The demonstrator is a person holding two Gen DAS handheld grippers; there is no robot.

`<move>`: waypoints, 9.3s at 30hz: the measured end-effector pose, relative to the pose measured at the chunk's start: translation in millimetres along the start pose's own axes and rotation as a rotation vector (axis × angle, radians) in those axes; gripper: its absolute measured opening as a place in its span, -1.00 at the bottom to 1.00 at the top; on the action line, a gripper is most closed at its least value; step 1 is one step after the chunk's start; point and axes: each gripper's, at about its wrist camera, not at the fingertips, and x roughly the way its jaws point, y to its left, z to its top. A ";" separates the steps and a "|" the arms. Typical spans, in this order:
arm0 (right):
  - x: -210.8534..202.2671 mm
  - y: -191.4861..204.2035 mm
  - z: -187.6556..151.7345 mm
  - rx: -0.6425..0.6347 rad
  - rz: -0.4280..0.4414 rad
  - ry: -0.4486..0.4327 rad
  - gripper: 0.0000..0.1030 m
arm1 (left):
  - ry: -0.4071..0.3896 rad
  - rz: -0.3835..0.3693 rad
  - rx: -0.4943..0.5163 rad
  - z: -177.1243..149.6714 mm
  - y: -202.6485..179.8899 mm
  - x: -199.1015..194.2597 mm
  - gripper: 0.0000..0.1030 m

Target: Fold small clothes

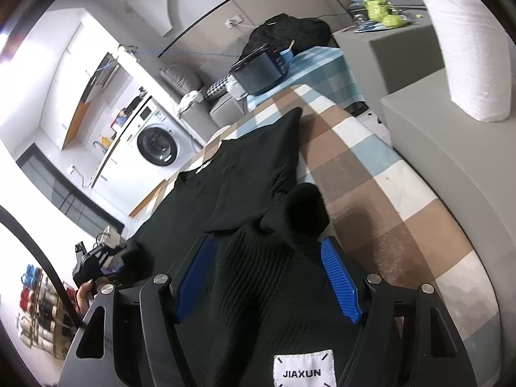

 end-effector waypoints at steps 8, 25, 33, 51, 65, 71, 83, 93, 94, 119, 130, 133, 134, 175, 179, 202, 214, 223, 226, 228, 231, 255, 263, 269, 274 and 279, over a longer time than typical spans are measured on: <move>-2.3 -2.6 -0.2 0.006 -0.013 0.004 0.39 | -0.170 0.062 0.251 32.2 -55.7 -43.8 -0.95; -3.0 7.1 -2.4 -0.005 -0.044 0.015 0.39 | 0.076 0.022 0.661 9.1 -183.5 -15.1 -0.20; 0.8 8.2 -5.0 -0.008 -0.035 0.025 0.42 | -0.009 0.051 0.560 3.4 -119.7 -56.9 0.23; 2.6 -0.2 -8.2 0.014 -0.074 0.032 0.44 | 0.154 -0.079 0.312 34.0 -126.6 74.9 -0.42; 1.9 -5.1 -5.6 0.010 -0.063 0.027 0.44 | 0.085 0.263 0.471 -12.4 -66.3 -24.5 0.20; 2.6 1.1 -9.0 -0.002 -0.039 0.039 0.44 | 0.165 0.208 0.416 -44.4 -14.8 -44.7 0.20; 1.7 9.0 -10.3 -0.018 -0.037 0.036 0.48 | 0.120 0.215 0.466 -62.5 -14.8 -52.8 -0.48; -2.5 -0.5 -7.5 -0.033 -0.088 0.038 0.48 | 0.027 0.222 0.372 -49.0 10.0 -86.8 -0.48; -3.2 -2.2 -6.9 -0.037 -0.097 0.039 0.48 | 0.023 0.209 0.383 -51.6 9.4 -92.5 -0.45; 55.5 -43.8 38.0 0.026 0.016 0.159 -0.87 | 0.051 0.169 0.428 -125.9 24.2 -154.3 0.20; 62.6 -44.3 26.0 -0.079 -0.007 0.200 -0.21 | 0.097 0.150 0.451 -131.2 20.7 -133.9 -0.12; 65.0 -34.1 20.1 -0.119 0.019 0.205 -0.36 | 0.082 0.121 0.450 -131.9 21.3 -134.0 -0.75; 63.5 -29.3 18.4 -0.141 0.041 0.188 -0.61 | 0.074 0.115 0.451 -132.2 21.3 -134.3 -0.83; 33.3 -6.7 60.9 -0.030 0.087 -0.087 -0.91 | -0.156 0.011 0.396 -77.3 -1.6 -172.4 -0.94; 71.7 -2.5 70.7 -0.075 -0.036 -0.012 -0.70 | -0.052 0.091 0.396 -64.9 -0.5 -131.2 -0.89; 114.7 -9.4 34.9 -0.191 -0.099 0.206 -0.50 | 0.112 0.163 0.538 -111.1 -9.2 -79.7 -0.56; 96.3 -10.4 20.8 -0.215 -0.090 0.219 -0.49 | 0.097 0.165 0.509 -128.9 2.7 -110.1 -0.33; 37.0 -25.0 12.2 -0.228 -0.017 0.131 -0.09 | -0.028 0.109 0.510 -141.2 20.0 -179.5 0.21; 13.1 -32.6 -5.0 -0.226 0.012 0.112 0.05 | -0.031 0.103 0.524 -156.5 30.3 -198.3 0.24; 1.7 -37.2 -15.4 -0.235 0.023 0.101 0.06 | -0.022 0.111 0.529 -166.1 36.8 -204.2 0.24; -2.4 -43.6 -25.5 -0.229 0.024 0.102 0.07 | -0.013 0.115 0.524 -180.2 45.6 -210.5 0.24; 1.9 -46.3 -29.5 -0.272 0.071 0.048 -0.91 | -0.104 0.100 0.494 -181.5 42.8 -217.6 -0.94; 11.5 -49.2 -29.8 -0.270 -0.008 0.137 -0.36 | -0.030 0.126 0.445 -176.7 55.1 -208.3 -0.71; 18.3 -54.6 -24.1 -0.245 -0.009 0.145 -0.14 | -0.008 0.130 0.440 -173.7 57.2 -197.5 -0.07; 31.7 -54.0 -19.3 -0.231 -0.002 0.172 -0.14 | -0.002 0.109 0.396 -168.3 64.6 -188.4 -0.31; 18.1 -40.5 -23.6 -0.310 0.049 0.100 -0.84 | -0.089 0.062 0.438 -168.5 55.0 -198.9 -0.94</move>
